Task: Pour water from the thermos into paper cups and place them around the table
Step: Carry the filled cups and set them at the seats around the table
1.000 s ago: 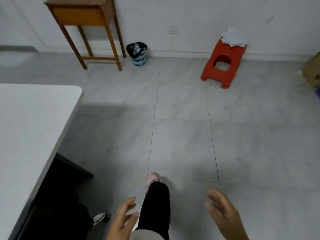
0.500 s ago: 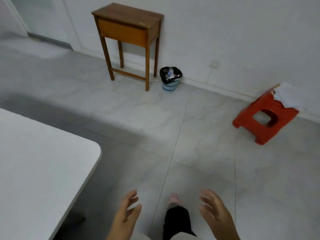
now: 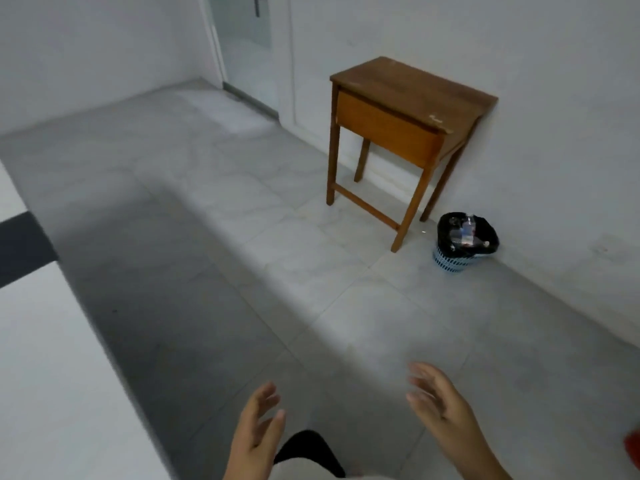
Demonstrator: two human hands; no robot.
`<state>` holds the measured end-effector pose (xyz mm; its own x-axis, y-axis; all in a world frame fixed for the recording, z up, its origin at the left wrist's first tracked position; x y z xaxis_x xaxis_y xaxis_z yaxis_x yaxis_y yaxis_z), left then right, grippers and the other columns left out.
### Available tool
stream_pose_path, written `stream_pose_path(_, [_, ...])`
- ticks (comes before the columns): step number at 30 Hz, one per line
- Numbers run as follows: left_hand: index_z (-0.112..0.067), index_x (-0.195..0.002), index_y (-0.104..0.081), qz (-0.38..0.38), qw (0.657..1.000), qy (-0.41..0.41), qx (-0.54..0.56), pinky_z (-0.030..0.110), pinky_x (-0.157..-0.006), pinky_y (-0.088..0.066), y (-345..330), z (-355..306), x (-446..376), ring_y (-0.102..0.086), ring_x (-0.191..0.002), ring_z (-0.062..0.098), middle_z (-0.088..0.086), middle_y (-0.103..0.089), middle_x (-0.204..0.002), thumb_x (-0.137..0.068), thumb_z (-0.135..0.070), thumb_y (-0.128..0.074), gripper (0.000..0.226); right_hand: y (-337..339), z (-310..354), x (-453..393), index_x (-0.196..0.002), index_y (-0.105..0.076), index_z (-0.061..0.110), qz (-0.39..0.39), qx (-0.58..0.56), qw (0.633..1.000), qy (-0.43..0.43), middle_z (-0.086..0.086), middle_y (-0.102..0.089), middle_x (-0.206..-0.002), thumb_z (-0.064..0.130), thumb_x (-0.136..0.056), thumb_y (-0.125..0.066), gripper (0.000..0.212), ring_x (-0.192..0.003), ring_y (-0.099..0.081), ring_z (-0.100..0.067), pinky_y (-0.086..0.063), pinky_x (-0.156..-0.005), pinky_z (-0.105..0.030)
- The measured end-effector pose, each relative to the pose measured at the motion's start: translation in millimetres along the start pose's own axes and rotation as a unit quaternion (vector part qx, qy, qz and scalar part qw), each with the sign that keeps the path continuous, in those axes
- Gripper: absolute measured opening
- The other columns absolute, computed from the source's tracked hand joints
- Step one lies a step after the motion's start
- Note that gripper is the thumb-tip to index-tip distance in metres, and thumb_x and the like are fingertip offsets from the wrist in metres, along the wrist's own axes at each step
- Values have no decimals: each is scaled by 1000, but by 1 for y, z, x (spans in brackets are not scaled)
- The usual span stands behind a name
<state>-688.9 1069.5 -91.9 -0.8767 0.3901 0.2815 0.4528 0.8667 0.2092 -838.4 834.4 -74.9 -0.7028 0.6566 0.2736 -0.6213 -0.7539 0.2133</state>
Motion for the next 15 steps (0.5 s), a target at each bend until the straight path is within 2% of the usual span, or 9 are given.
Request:
stream_pose_path(3, [-4,-106,-57,-67,997,38,25,-3,-62,-42,14,4,-56,-59,-73,-18,6,-63,-101,-77,21,-53,39,-33,14,-73,-107,-50,9,58,16,998,-25,-8,-58,-107,-15,-73,-61,43,-79,-58,18,-44,-72,-3])
stream_pose_path(5, [-22,-97,-65,-101,992,53,52,-2,-62,-43,25,3,-100,-58,-69,-19,-14,-69,-91,-75,24,-53,52,-64,30,-122,-107,-49,12,101,24,994,-35,-7,-56,-110,-13,-73,-61,44,-81,-60,11,-45,-71,-5])
stream_pose_path(6, [-29,-94,-65,-122,989,57,56,-2,-62,-43,32,-1,-123,-59,-69,-19,-14,-69,-93,-75,23,-54,57,-79,42,-147,-107,-49,12,115,26,993,-32,-6,-56,-110,-13,-74,-61,43,-84,-60,7,-46,-71,-6])
stream_pose_path(7, [-25,-97,-64,-140,987,59,59,-3,-63,-42,40,-8,-148,-59,-71,-18,-2,-68,-101,-75,22,-54,53,-94,57,-175,-107,-49,11,122,24,992,-24,-6,-56,-110,-14,-74,-60,43,-84,-60,5,-46,-70,-5])
stream_pose_path(9, [-4,-107,-58,-160,983,58,61,-4,-63,-42,54,-24,-198,-62,-80,-6,19,-59,-112,-77,18,-55,38,-127,91,-229,-106,-49,7,135,18,991,-7,-9,-55,-110,-17,-75,-57,40,-84,-61,2,-45,-67,-4])
stream_pose_path(11, [-4,-108,-55,-172,982,45,70,-4,-63,-41,72,-48,-248,-60,-90,7,22,-56,-115,-79,15,-56,35,-162,126,-278,-106,-49,7,150,23,988,9,-9,-55,-111,-16,-76,-56,39,-91,-58,-9,-44,-69,-4])
stream_pose_path(12, [-7,-107,-54,-184,979,36,78,-4,-64,-41,83,-60,-272,-60,-89,1,20,-55,-115,-79,15,-55,35,-178,142,-301,-106,-49,7,161,26,986,20,-8,-55,-110,-15,-76,-56,38,-92,-58,-8,-43,-69,-4])
stream_pose_path(15, [-8,-107,-52,-219,970,32,103,-3,-65,-42,114,-86,-329,-57,-76,-20,17,-54,-113,-80,15,-54,36,-222,177,-360,-105,-51,5,187,35,981,29,-10,-57,-109,-17,-75,-56,38,-79,-61,10,-44,-69,-3])
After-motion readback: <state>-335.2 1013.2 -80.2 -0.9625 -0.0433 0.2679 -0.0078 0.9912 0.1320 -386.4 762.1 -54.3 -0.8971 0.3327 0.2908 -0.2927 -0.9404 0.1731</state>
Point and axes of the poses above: each hand's wrist, its own x-axis away from the middle knuckle, its own y-axis out of the back of the hand, z = x × y, the point moved 8 cm from there along -x, towards the middle knuckle
